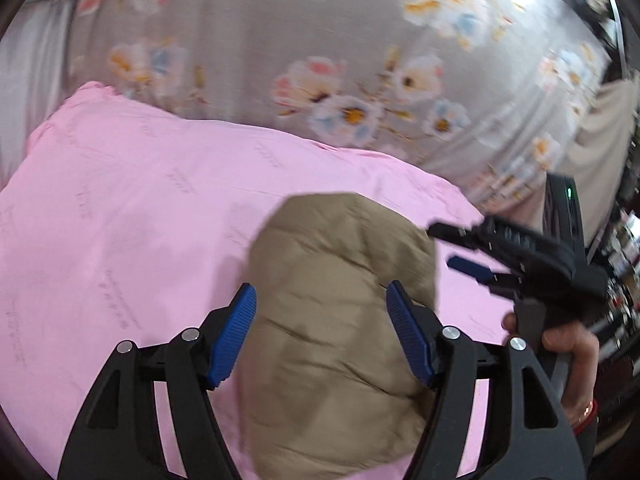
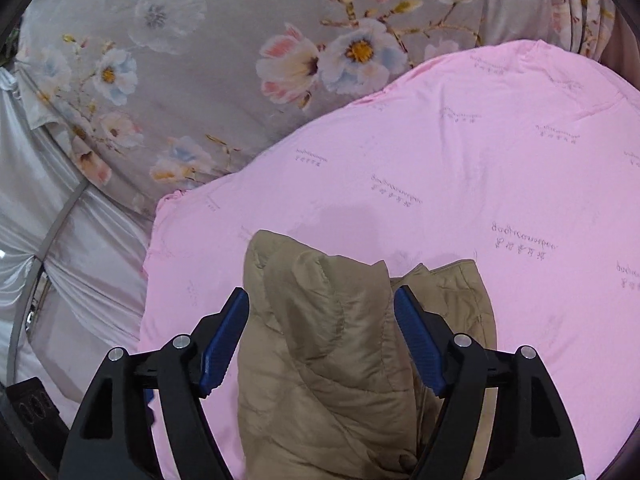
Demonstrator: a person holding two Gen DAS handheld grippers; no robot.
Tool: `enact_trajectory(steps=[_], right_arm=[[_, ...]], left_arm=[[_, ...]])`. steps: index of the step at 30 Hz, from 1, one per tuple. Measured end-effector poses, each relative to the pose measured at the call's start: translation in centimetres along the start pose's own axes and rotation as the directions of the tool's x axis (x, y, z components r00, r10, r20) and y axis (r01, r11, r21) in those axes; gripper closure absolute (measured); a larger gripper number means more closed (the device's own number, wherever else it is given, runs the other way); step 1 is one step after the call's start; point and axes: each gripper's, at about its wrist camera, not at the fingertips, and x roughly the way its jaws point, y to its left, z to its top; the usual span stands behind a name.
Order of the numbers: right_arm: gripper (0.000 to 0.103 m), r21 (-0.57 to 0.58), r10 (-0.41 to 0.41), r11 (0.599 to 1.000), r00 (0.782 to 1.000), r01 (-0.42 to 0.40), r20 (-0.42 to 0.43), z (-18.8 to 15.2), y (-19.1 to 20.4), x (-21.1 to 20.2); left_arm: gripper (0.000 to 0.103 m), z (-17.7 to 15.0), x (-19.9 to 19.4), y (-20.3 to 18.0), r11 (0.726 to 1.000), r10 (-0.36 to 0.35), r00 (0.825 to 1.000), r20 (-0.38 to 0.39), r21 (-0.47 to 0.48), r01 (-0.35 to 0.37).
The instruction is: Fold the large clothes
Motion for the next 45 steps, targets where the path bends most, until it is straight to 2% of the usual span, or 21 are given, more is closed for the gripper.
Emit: enact_trajectory(steps=[3, 4, 6, 7, 9, 10, 14, 17, 22, 24, 26, 29, 33, 45], right_arm=[[0.033, 0.067, -0.016, 0.998, 0.995, 0.022, -0.095, -0.4, -1.1, 3.1], [0.050, 0.082, -0.015, 0.996, 0.994, 0.024, -0.111, -0.4, -1.4, 3.7], [0.074, 0.100, -0.011, 0.995, 0.993, 0.022, -0.113, -0.2, -2.2, 3.8], [0.083, 0.132, 0.015, 0.991, 0.994, -0.001, -0.105, 0.1, -3.0, 3.3], [0.087, 0.166, 0.025, 0.986, 0.997, -0.013, -0.070, 0.3, -4.4, 1.9], [0.088, 0.167, 0.001, 0.986, 0.999, 0.007, -0.044, 0.4, -5.2, 1.0], [0.089, 0.135, -0.137, 0.981, 0.990, 0.138, -0.012, -0.2, -8.1, 0.1], [0.089, 0.140, -0.172, 0.975, 0.985, 0.173, -0.023, -1.1, -10.3, 1.0], [0.088, 0.104, -0.217, 0.971, 0.976, 0.216, -0.010, -2.5, -12.0, 2.8], [0.087, 0.074, -0.235, 0.969, 0.972, 0.234, 0.007, -2.9, -12.1, 3.5], [0.085, 0.034, -0.259, 0.966, 0.965, 0.258, 0.030, -3.3, -12.0, 4.2], [0.082, -0.016, -0.293, 0.955, 0.954, 0.295, 0.066, -3.9, -11.9, 5.3], [0.079, -0.030, -0.313, 0.948, 0.943, 0.318, 0.111, -4.5, -12.0, 6.1], [0.074, -0.002, -0.277, 0.960, 0.949, 0.281, 0.149, -4.9, -13.4, 7.4]], left_arm=[[0.038, 1.6, 0.8, 2.3, 0.997, 0.064, 0.998, 0.002, -0.031, -0.064], [0.038, 1.9, 1.1, 2.6, 0.997, 0.074, 0.997, 0.000, -0.036, -0.074], [0.038, 2.4, 2.1, 2.6, 0.995, 0.091, 0.996, -0.006, -0.034, -0.091], [0.038, 2.8, 2.7, 2.3, 0.995, 0.096, 0.995, -0.008, -0.031, -0.096], [0.038, 3.2, 3.6, 1.5, 0.995, 0.098, 0.995, -0.017, -0.013, -0.099], [0.038, 3.4, 4.1, 0.9, 0.995, 0.098, 0.995, -0.019, -0.003, -0.098], [0.038, 4.2, 7.1, -1.6, 0.997, 0.075, 0.995, -0.066, 0.031, -0.073], [0.038, 3.8, 10.5, -3.8, 0.997, 0.068, 0.989, -0.130, 0.047, -0.063], [0.039, 1.3, 17.6, -6.7, 0.991, 0.122, 0.958, -0.259, 0.084, -0.104], [0.037, 0.1, 19.6, -6.7, 0.986, 0.158, 0.948, -0.276, 0.093, -0.138], [0.036, -0.7, 20.9, -6.5, 0.980, 0.191, 0.944, -0.268, 0.105, -0.168], [0.032, -1.4, 21.8, -6.0, 0.979, 0.197, 0.947, -0.253, 0.100, -0.177], [0.027, -2.5, 22.5, -5.9, 0.970, 0.230, 0.950, -0.213, 0.131, -0.205], [0.025, -4.0, 24.0, -6.3, 0.952, 0.284, 0.949, -0.137, 0.162, -0.261]])
